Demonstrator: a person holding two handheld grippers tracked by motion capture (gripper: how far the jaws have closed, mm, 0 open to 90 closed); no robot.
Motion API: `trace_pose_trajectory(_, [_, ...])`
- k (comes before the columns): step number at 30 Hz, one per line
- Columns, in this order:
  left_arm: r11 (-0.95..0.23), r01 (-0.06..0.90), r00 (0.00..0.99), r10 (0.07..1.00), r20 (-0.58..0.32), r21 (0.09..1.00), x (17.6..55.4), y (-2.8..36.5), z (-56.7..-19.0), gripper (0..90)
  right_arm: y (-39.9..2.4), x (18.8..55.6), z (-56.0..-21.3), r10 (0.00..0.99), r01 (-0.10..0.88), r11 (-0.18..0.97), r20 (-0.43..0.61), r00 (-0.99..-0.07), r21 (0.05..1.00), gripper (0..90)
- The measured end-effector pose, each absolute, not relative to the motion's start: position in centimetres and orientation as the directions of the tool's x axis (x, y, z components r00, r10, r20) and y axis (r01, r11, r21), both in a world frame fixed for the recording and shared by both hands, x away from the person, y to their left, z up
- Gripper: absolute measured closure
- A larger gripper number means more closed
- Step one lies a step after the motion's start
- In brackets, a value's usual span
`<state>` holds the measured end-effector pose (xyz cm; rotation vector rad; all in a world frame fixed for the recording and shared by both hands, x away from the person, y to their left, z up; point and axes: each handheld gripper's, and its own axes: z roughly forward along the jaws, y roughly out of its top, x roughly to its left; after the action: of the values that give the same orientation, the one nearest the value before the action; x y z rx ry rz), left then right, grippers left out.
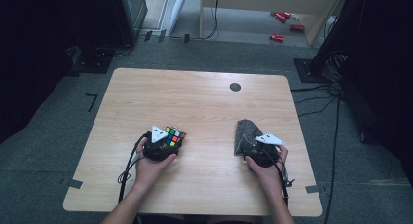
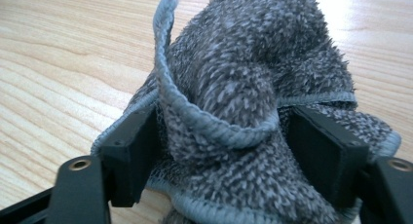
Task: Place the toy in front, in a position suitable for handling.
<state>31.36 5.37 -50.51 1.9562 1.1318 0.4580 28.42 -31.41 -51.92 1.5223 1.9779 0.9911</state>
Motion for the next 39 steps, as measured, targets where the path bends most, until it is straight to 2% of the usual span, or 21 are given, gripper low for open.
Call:
trace_pose_trajectory(12, [-0.288,0.557,0.515,0.855,-0.052,0.779,32.4,5.1,-50.9,33.6,-31.4,28.4,-51.8,0.954,0.628,0.123,0.083,-0.289,0.769,23.3])
trace_pose_trajectory(18, [-0.304,0.55,0.54,0.84,-0.053,0.778,32.5,5.1,-50.9,32.8,-31.2,28.3,-51.7,0.944,0.615,0.125,0.098,-0.315,0.779,18.3])
trace_pose_trajectory(23, [-0.311,0.542,0.551,0.833,-0.051,0.781,32.4,5.1,-50.9,29.7,-31.1,28.4,-51.1,0.942,0.61,0.128,0.098,-0.322,0.782,14.2])
trace_pose_trajectory(30, [-0.283,0.517,0.556,0.829,-0.065,0.808,31.7,6.4,-50.3,18.6,-32.0,28.1,-49.9,0.944,0.565,0.076,0.124,-0.307,0.821,12.6])
trace_pose_trajectory(34, [-0.236,0.513,0.555,0.825,-0.109,0.825,31.0,7.9,-49.9,16.8,-32.7,27.8,-49.2,0.938,0.556,0.067,0.138,-0.317,0.828,11.0])
trace_pose_trajectory(39, [-0.217,0.498,0.558,0.822,-0.119,0.84,29.8,9.7,-49.7,15.3,-34.1,26.7,-48.6,0.945,0.555,0.07,0.124,-0.304,0.829,10.8])
